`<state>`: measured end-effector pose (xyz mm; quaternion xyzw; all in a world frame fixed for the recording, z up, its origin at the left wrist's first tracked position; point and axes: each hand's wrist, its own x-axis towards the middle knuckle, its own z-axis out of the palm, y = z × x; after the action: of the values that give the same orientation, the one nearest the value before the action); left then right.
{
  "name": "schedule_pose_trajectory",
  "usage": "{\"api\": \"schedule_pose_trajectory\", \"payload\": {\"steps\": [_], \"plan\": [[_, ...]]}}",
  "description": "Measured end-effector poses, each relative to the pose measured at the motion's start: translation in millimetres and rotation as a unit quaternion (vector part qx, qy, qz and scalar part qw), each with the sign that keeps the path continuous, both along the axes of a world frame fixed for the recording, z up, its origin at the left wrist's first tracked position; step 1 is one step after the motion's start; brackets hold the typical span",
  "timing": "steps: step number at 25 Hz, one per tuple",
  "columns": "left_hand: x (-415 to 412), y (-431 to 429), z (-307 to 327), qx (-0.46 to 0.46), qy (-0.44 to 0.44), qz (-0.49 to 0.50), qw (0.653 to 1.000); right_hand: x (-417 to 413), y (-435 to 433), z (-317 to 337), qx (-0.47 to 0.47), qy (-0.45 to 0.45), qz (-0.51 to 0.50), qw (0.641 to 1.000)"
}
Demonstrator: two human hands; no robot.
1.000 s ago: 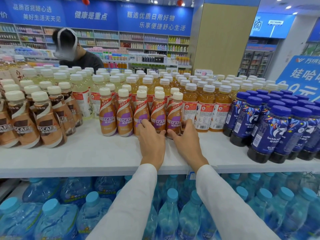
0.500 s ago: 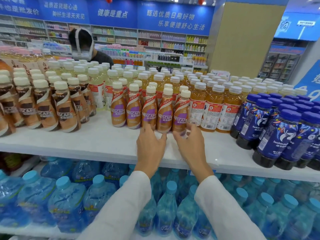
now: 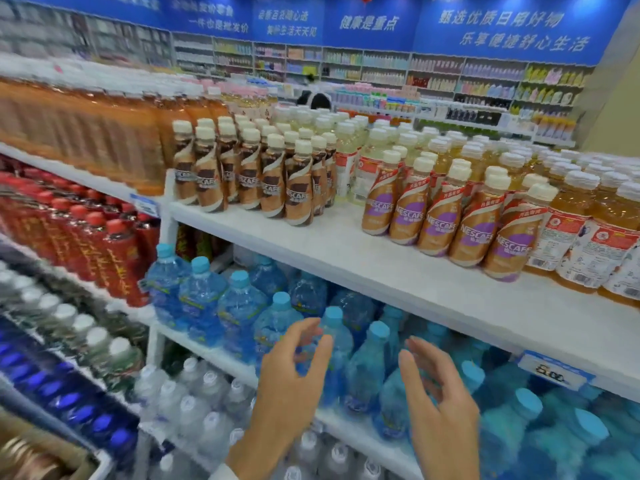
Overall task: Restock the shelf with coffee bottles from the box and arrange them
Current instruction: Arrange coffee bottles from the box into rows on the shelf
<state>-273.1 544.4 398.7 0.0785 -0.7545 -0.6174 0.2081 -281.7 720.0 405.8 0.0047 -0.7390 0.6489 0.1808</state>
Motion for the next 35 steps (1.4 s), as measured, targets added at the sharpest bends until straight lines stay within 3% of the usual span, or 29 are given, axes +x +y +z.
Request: {"api": "schedule_pose_trajectory", "payload": {"steps": [6,10,15,19,21,23,28,35], "plan": [[105.8,-130.4,-76.9,0.088,-0.133,0.100,0.982,39.0,-135.3,-81.7,-0.011,-0.129,0.142,0.981],[184.3,-209.1,-125.5,0.138,-0.193,0.225,0.945,70.6,-229.9,-132.9,0.021,-0.216,0.233,0.948],[266.8,-278.6,-165.8,0.184,-0.206,0.339,0.899,110.2,-320.3,-204.3,0.168,-0.292,0.330,0.882],[311.6,-324.3,-183.5,0.190,-0.221,0.401,0.868,136.4,-379.4,-210.2,0.240,-0.375,0.428,0.787],[330.9,-342.9,-191.1,0.203,-0.232,0.429,0.849,152.2,-413.4,-209.8,0.229,-0.358,0.442,0.790],[342.0,-358.2,-197.1,0.207,-0.246,0.450,0.833,162.2,-441.5,-211.4,0.249,-0.345,0.446,0.788],[330.3,-404.3,-225.4,0.238,-0.284,0.472,0.800,150.7,-499.5,-220.8,0.302,-0.389,0.494,0.717],[222.5,-524.8,-295.1,0.315,-0.358,0.438,0.762,91.3,-578.0,-247.7,0.340,-0.386,0.539,0.667]]}}
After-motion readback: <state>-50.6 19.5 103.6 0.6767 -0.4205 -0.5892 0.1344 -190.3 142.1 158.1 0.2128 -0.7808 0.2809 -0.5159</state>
